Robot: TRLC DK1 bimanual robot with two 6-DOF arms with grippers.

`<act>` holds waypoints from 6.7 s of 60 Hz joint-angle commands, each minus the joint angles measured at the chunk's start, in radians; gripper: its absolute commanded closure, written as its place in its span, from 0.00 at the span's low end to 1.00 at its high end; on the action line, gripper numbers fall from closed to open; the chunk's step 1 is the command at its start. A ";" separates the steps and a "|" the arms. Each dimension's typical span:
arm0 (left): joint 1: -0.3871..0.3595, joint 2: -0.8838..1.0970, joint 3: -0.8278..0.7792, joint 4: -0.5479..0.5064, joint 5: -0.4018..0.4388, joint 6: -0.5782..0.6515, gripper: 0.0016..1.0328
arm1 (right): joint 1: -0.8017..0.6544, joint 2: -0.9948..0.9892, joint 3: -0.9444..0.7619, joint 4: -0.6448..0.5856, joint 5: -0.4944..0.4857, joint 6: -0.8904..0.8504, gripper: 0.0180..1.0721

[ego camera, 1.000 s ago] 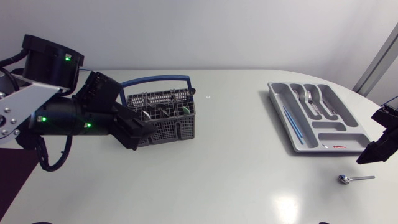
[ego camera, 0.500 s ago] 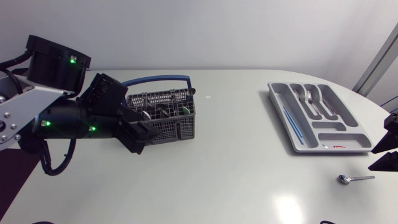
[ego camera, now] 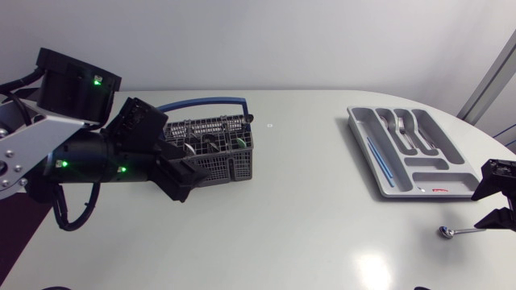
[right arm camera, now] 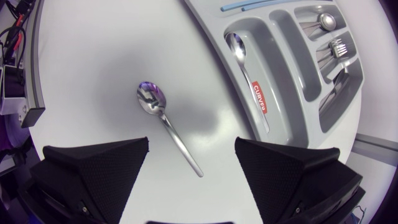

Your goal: Unload the cutlery basket into the drawer organizer.

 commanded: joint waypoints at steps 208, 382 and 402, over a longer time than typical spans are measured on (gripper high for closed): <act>-0.072 -0.031 -0.081 0.048 -0.073 -0.058 0.11 | 0.165 0.128 0.119 0.249 0.026 -0.145 0.04; -0.063 0.615 0.195 0.755 -0.253 0.218 0.20 | 1.037 -0.265 -0.180 0.467 -0.309 0.912 0.08; -0.055 0.647 0.212 0.803 -0.251 0.221 0.39 | 1.034 -0.262 -0.195 0.487 -0.315 0.909 0.08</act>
